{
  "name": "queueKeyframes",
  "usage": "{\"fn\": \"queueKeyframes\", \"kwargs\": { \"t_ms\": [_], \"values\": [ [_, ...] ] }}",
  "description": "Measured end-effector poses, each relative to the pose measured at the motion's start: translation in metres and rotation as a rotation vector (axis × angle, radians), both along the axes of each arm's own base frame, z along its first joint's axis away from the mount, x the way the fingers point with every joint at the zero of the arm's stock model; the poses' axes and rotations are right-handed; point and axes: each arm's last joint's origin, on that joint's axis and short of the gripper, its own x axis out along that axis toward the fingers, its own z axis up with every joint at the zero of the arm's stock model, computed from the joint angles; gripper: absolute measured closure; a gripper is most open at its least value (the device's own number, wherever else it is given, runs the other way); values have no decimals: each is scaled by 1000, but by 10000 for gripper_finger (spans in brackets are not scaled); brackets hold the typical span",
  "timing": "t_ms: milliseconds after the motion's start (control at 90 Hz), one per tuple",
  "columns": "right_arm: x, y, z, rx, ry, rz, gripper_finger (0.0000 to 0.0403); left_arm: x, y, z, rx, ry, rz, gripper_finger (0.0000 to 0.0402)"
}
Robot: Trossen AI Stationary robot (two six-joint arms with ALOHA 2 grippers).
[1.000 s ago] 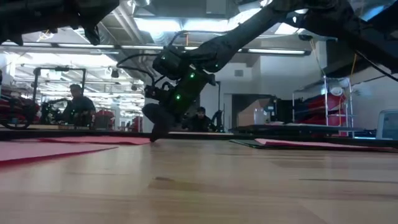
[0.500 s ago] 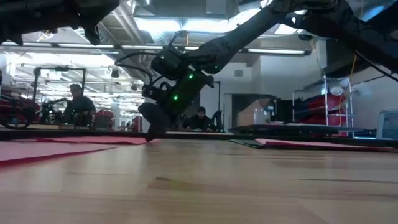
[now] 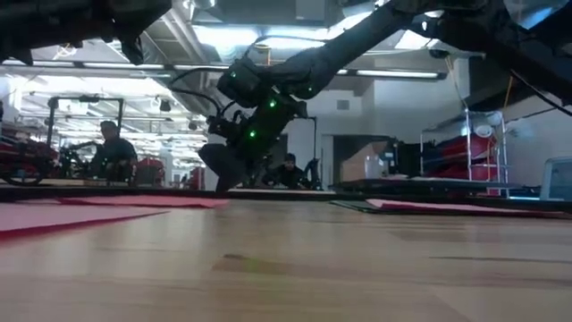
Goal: Organize paper
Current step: Stack the red paper on top of the red paper
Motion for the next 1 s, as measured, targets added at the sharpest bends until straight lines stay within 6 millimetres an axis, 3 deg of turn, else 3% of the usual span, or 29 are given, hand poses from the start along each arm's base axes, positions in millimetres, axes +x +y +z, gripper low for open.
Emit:
{"fn": "queueKeyframes", "kwargs": {
  "t_ms": [400,611,889,1000],
  "values": [
    [6,8,-22,153,-27,61,403,0,0,-1,-3,16,-1,402],
    [12,15,-22,180,-95,108,403,1,0,-2,-5,19,-1,402],
    [15,16,-16,188,-115,167,403,1,0,-2,-6,19,1,402],
    [15,17,4,186,-159,192,403,1,0,-2,-6,19,1,402]
  ]
}}
